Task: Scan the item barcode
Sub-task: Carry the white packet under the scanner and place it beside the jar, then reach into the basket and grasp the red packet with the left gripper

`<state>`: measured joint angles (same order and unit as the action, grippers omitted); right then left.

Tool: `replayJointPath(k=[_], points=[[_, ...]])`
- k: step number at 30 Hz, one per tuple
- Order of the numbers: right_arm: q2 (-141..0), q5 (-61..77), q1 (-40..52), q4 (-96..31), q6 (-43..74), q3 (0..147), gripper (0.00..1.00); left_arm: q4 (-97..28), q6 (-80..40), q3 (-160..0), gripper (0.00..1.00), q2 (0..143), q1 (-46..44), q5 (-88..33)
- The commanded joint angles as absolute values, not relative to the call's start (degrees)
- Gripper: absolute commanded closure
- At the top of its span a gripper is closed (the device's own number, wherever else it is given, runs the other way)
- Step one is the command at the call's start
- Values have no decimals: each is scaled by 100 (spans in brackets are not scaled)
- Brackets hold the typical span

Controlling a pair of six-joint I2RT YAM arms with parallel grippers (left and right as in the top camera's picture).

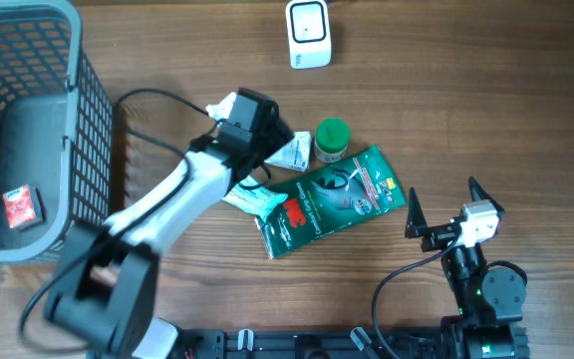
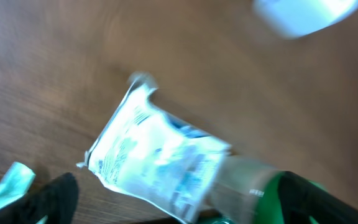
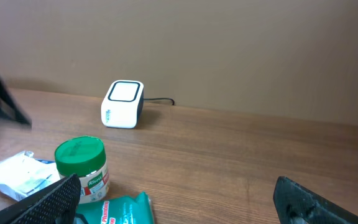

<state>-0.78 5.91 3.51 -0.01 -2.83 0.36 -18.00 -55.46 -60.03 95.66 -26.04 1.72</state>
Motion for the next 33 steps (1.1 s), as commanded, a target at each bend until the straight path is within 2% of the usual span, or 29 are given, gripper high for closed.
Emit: replayJointPath(k=[1,9,11,13,17,20,24,28,33], points=[[-27,530,368,19,-292,30,0,-1800,-4834,-6001,0,8176,-2593,1179],[-27,530,368,19,-290,30,0,-1730,-3682,-6001,0,5551,-2427,3938],[-27,530,370,19,-290,30,0,-1859,-3658,-6001,0,5135,-2078,4794],[-27,530,370,19,-290,30,0,-1865,-3833,-6001,0,4928,-1490,5041],[-27,530,370,19,-292,30,0,-1922,-4464,-6001,0,4897,316,3970],[-27,530,370,19,-292,30,0,-2112,-5349,-6001,0,5089,1358,3273],[-27,530,370,19,-292,30,0,-2130,-5476,-6001,0,5651,2447,2364],[-27,530,370,19,-292,30,0,-2589,-6230,-6001,0,6554,3103,1916],[-27,530,368,19,-290,32,0,-2622,-6243,-6001,0,7872,3404,1459]])
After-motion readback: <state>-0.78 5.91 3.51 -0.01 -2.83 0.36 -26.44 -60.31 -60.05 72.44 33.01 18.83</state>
